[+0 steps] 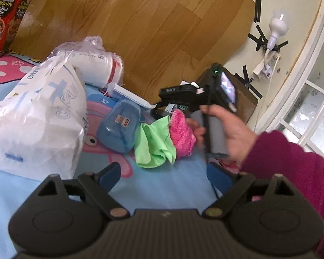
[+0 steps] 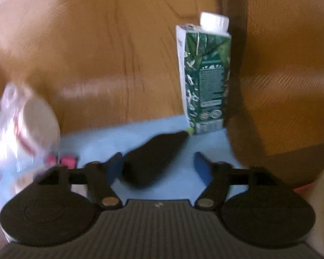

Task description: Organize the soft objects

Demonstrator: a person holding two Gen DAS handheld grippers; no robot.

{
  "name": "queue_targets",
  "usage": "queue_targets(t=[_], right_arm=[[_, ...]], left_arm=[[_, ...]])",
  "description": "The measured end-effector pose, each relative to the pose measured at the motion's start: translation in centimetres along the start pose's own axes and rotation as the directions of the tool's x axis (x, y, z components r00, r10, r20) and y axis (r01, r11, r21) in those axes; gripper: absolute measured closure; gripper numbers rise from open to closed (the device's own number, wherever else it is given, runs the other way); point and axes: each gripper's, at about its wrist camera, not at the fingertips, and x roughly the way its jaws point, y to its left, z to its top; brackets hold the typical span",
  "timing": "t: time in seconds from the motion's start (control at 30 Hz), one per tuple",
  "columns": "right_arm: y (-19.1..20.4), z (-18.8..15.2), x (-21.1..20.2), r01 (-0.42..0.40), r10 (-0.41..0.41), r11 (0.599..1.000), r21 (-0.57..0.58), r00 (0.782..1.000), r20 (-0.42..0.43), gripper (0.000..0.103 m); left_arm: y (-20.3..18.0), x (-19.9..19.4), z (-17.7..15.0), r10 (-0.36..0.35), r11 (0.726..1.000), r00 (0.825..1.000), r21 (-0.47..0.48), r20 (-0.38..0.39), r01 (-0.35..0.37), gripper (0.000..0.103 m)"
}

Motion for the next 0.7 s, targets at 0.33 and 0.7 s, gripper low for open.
queue_targets(t=[0.33, 0.7], right_arm=[[1.3, -2.3, -2.3, -0.051, 0.043, 0.963, -0.264, 0.998, -0.037, 0.049], [-6.1, -11.1, -18.6, -0.11, 0.163, 0.913, -0.394, 0.981, 0.106, 0.049]], left_arm=[[0.4, 0.1, 0.2, -0.007, 1.0, 1.0, -0.018, 0.001, 0.007, 0.011], [1.0, 0.2, 0.7, -0.037, 0.999, 0.999, -0.014, -0.009, 0.037, 0.011]])
